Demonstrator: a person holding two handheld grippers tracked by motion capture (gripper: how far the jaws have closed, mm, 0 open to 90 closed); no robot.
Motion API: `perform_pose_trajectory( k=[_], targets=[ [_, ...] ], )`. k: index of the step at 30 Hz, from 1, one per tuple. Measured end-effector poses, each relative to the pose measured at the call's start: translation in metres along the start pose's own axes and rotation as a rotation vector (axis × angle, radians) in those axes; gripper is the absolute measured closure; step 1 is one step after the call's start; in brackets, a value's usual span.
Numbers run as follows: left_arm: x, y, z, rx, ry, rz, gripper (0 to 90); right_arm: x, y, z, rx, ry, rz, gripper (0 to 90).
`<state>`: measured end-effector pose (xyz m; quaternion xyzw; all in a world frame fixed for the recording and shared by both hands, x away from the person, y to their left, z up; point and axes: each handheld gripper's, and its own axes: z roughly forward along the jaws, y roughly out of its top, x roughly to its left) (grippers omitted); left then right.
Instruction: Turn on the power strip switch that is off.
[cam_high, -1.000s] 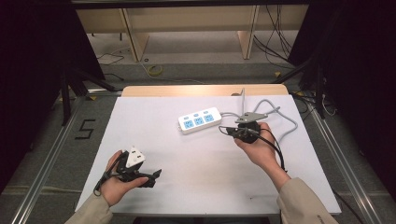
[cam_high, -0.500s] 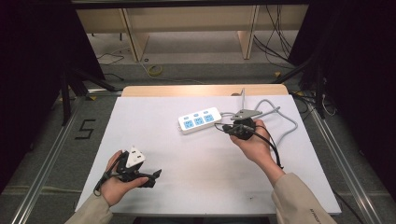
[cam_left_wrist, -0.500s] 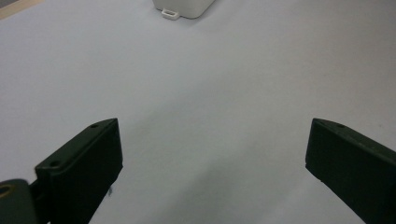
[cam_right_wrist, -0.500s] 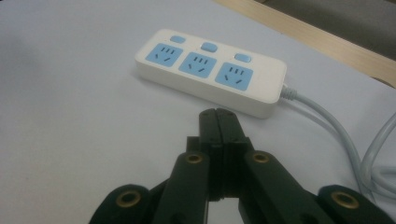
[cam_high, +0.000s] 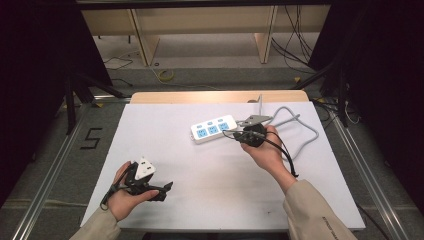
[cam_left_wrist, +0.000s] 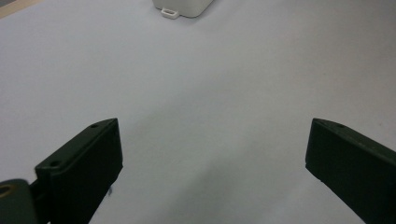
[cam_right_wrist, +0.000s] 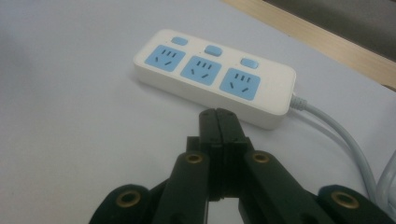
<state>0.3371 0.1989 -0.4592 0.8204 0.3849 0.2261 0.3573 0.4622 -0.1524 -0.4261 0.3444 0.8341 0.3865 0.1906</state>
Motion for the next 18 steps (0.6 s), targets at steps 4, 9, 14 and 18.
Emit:
perform_pose_trajectory(
  k=[4,9,14,18],
  targets=[
    [0.000,0.000,0.000,0.000,0.000,0.000,3.5,0.000,0.003,0.005,0.001,-0.001,0.003,90.0],
    [0.000,0.000,0.000,0.000,0.001,0.000,3.5,-0.002,0.005,0.008,0.004,-0.005,0.004,90.0],
    [0.000,0.000,0.000,0.001,0.000,0.002,3.5,-0.003,0.007,0.010,0.010,-0.009,0.009,90.0],
    [0.000,0.000,0.000,0.003,-0.001,0.002,3.5,-0.004,0.010,0.013,0.015,-0.012,0.010,90.0]
  ],
)
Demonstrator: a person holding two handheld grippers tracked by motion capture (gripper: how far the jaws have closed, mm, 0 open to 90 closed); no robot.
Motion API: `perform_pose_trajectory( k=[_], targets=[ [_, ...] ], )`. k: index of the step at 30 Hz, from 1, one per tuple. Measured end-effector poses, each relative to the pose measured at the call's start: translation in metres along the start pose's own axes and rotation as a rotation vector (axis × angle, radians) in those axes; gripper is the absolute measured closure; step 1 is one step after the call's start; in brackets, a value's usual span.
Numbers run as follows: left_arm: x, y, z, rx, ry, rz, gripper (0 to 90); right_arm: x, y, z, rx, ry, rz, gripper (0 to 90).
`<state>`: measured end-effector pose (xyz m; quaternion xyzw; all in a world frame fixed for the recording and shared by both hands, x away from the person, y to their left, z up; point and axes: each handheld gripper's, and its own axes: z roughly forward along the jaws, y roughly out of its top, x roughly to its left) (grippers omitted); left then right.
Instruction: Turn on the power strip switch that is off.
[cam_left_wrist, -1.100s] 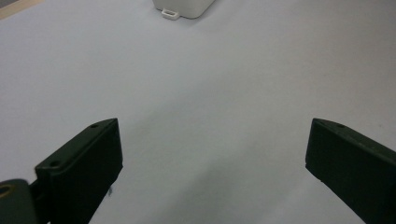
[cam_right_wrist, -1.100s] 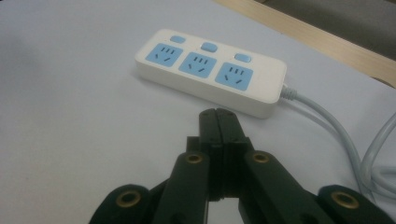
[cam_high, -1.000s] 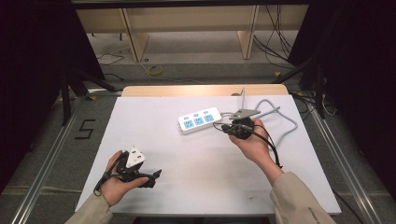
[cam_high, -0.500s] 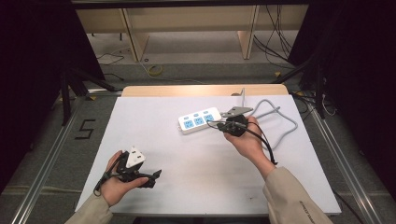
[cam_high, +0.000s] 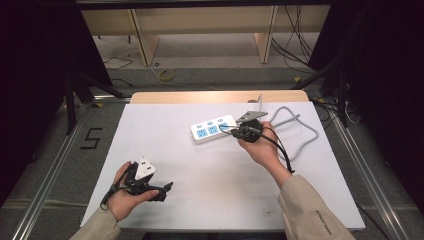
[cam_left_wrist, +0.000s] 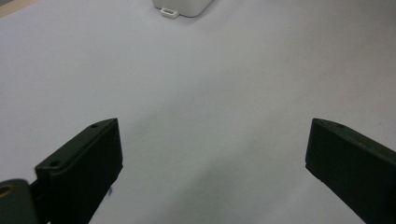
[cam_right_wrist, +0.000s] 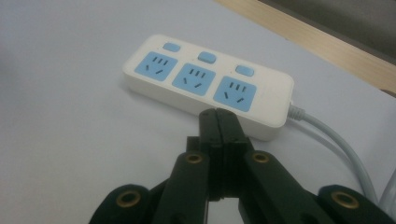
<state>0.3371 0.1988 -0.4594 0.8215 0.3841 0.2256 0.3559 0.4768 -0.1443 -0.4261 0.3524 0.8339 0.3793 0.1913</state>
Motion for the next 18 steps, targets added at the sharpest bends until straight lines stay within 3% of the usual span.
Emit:
perform_pose_trajectory(
  k=[18],
  targets=[
    [0.000,0.000,0.000,-0.003,-0.002,0.004,3.5,-0.003,0.011,0.015,0.014,-0.014,0.002,90.0]
  ],
)
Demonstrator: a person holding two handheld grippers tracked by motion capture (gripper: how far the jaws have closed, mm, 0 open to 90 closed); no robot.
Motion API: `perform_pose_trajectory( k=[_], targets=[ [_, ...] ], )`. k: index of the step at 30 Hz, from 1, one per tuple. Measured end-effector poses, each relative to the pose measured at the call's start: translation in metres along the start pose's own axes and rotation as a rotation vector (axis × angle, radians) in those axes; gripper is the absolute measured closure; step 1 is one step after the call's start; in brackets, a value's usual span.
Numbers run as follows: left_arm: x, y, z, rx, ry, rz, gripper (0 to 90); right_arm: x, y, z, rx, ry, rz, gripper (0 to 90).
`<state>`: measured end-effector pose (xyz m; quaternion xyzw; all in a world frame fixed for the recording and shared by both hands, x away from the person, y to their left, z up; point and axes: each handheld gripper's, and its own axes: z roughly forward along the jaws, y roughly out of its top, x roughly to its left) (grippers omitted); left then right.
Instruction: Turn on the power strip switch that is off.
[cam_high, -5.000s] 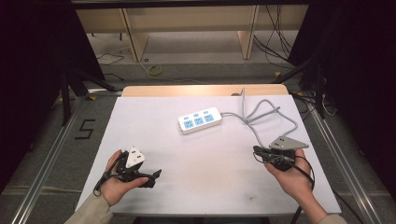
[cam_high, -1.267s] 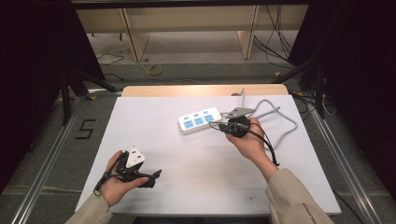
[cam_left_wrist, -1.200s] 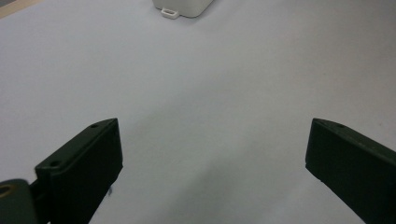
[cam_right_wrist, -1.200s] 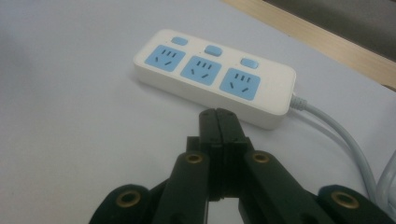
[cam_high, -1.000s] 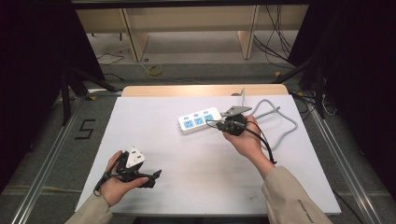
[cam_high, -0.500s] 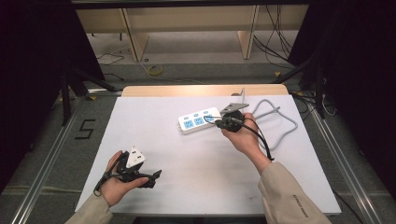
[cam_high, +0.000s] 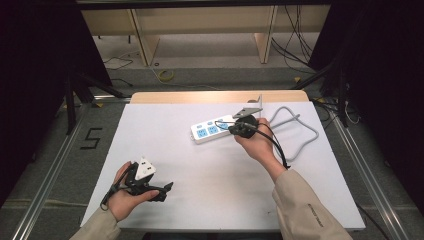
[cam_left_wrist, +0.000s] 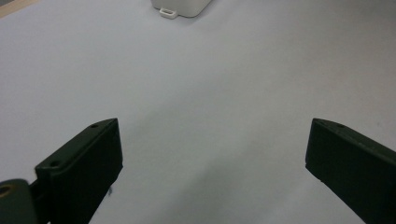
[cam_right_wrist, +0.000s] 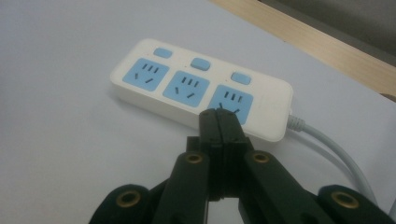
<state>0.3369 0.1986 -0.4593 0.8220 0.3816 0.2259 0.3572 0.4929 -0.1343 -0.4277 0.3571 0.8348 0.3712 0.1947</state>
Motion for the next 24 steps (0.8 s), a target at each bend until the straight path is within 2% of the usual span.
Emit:
perform_pose_trajectory(
  k=[24],
  targets=[
    [-0.001,0.000,0.000,-0.001,-0.003,-0.003,3.5,-0.001,0.010,0.015,0.023,-0.009,0.006,90.0]
  ],
)
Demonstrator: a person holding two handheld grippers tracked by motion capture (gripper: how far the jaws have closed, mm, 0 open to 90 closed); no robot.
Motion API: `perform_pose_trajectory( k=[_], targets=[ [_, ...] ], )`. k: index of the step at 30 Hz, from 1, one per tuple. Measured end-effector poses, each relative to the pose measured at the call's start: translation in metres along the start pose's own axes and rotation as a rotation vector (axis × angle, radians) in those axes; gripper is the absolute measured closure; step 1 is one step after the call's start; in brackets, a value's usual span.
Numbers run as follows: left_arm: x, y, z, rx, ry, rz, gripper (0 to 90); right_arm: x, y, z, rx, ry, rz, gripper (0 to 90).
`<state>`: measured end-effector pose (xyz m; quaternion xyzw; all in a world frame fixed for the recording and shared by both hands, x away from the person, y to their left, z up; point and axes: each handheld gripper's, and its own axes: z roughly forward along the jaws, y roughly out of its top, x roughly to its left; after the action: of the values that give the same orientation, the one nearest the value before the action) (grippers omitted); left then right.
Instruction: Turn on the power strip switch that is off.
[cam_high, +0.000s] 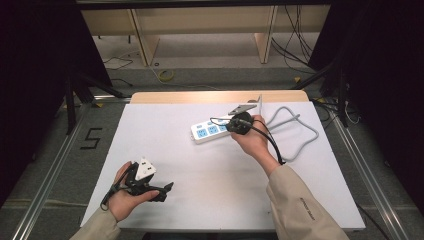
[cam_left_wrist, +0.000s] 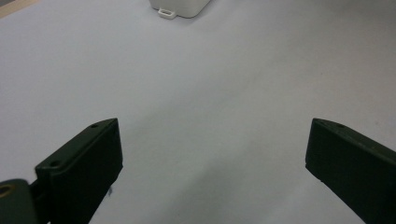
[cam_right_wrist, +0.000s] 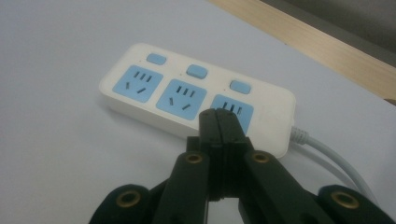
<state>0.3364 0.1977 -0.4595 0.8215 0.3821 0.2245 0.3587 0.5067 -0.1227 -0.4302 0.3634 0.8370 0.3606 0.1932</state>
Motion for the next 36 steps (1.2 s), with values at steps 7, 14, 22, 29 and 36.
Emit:
perform_pose_trajectory(
  k=[7,14,22,29,36],
  targets=[
    [0.000,0.000,0.000,0.003,-0.001,0.004,3.5,-0.001,0.000,0.005,0.004,-0.003,0.004,90.0],
    [0.000,0.000,0.000,0.003,-0.002,0.004,3.6,-0.002,0.001,0.008,0.010,-0.007,0.012,90.0],
    [0.000,0.000,0.000,0.002,-0.004,0.004,3.5,-0.003,0.003,0.012,0.013,-0.008,0.013,90.0],
    [0.000,0.000,0.000,0.002,-0.002,0.003,3.6,-0.003,0.008,0.014,0.010,-0.008,0.015,90.0],
    [0.000,0.000,0.000,0.003,-0.006,0.002,3.5,-0.003,0.012,0.017,0.010,-0.010,0.017,90.0]
  ],
)
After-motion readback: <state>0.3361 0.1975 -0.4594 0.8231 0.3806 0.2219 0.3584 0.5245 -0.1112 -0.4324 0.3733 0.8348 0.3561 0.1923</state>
